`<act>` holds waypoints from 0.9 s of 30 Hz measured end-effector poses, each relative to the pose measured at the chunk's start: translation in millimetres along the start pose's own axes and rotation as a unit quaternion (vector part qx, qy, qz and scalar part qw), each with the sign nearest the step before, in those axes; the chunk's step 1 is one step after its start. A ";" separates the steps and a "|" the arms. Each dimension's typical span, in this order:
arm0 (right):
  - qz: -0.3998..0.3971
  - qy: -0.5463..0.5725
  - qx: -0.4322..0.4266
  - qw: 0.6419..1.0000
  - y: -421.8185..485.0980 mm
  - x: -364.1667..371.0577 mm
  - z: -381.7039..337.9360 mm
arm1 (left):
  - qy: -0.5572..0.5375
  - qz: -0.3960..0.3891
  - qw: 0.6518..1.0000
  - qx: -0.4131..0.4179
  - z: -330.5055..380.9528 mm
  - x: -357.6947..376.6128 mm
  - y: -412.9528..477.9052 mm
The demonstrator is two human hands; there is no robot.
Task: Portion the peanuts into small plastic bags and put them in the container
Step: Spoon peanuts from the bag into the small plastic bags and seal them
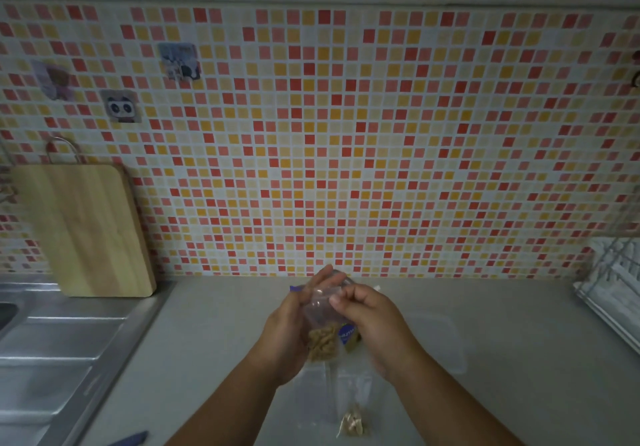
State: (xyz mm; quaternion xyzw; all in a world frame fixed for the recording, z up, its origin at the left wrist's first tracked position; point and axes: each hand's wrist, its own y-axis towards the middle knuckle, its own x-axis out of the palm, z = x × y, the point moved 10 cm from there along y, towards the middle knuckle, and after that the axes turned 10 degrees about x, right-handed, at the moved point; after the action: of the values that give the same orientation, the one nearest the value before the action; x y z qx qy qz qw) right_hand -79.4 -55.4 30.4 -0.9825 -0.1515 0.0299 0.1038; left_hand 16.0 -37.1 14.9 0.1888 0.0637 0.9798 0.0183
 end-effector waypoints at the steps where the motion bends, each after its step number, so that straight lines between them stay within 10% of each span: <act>1: -0.011 0.011 0.006 1.000 -1.5 0.5 3.0 | 0.005 -0.007 1.000 0.012 1.4 0.7 -2.0; 9: 0.002 -0.028 0.202 0.979 4.2 -20.1 116.4 | 0.215 0.260 0.934 -0.119 -95.1 -114.5 -37.2; 18: 0.116 -0.171 0.268 0.941 26.6 -29.1 188.0 | 0.638 0.014 0.760 -0.124 -157.2 -113.6 -23.7; 27: 0.149 -0.368 0.211 0.893 31.1 -42.0 175.3 | 0.620 0.003 0.776 -0.115 -151.6 -116.0 -18.2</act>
State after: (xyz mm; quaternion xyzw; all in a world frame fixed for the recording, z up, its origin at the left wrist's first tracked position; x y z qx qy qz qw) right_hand -126.1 -63.1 -146.4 -0.8673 -0.0204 0.4357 0.2396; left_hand 67.4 -43.9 -169.7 -0.4627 -0.0529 0.8849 -0.0066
